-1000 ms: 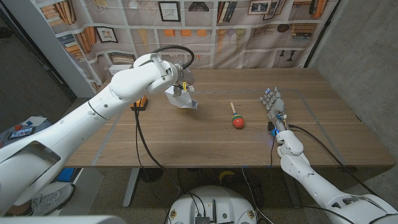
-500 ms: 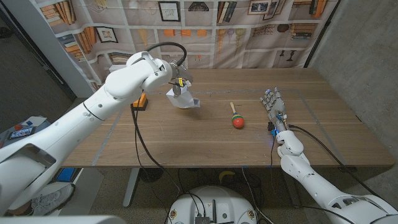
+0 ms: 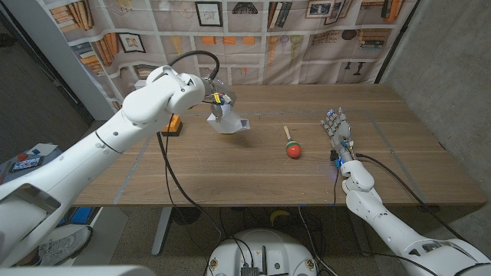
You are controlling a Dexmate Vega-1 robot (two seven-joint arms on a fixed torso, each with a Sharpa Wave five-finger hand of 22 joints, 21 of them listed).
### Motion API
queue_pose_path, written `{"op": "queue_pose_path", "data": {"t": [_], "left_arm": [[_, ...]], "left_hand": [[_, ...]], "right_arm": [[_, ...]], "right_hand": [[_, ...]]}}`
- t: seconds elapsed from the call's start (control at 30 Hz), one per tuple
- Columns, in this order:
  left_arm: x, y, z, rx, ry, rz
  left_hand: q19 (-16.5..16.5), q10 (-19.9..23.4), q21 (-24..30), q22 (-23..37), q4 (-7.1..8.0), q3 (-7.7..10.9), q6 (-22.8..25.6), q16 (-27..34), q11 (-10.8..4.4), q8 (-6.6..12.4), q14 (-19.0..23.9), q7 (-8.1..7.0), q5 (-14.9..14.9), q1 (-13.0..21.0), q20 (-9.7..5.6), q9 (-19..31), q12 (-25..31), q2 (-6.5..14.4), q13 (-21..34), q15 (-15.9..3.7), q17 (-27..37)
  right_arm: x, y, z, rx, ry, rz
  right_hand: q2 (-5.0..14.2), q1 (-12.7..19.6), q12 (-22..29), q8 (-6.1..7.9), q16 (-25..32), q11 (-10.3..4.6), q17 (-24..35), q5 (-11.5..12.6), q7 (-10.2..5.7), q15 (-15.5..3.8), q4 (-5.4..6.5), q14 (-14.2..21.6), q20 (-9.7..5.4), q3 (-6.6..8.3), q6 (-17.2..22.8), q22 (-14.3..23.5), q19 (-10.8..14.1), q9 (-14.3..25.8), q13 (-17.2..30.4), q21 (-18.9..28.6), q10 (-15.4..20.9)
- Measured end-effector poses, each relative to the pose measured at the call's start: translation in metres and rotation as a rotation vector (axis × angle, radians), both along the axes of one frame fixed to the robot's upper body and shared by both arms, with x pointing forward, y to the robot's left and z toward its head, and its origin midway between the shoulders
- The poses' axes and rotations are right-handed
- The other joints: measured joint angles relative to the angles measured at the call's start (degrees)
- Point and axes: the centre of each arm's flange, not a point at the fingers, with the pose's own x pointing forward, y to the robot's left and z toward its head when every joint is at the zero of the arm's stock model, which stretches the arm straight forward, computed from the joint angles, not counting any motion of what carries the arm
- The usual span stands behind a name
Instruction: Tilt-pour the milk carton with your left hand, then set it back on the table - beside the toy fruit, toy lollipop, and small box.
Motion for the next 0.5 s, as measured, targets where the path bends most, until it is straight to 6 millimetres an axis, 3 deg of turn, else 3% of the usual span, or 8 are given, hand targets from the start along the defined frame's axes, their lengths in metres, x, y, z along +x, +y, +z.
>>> {"op": "queue_pose_path", "data": {"t": [0.5], "left_arm": [[-0.005, 0.012, -0.009, -0.192, 0.003, -0.043]], "left_hand": [[0.14, 0.00, 0.00, 0.00, 0.10, -0.27, 0.19, 0.00, -0.02, 0.10, 0.21, 0.19, -0.01, 0.05, -0.14, 0.03, -0.16, -0.05, 0.37, -0.21, 0.01]], "right_arm": [[-0.001, 0.002, 0.000, -0.002, -0.006, 0.007]], "right_hand": [[-0.54, -0.53, 0.00, 0.00, 0.00, 0.00, 0.00, 0.00, 0.00, 0.32, -0.32, -0.32, 0.00, 0.32, 0.00, 0.00, 0.00, 0.00, 0.00, 0.00, 0.00]]}}
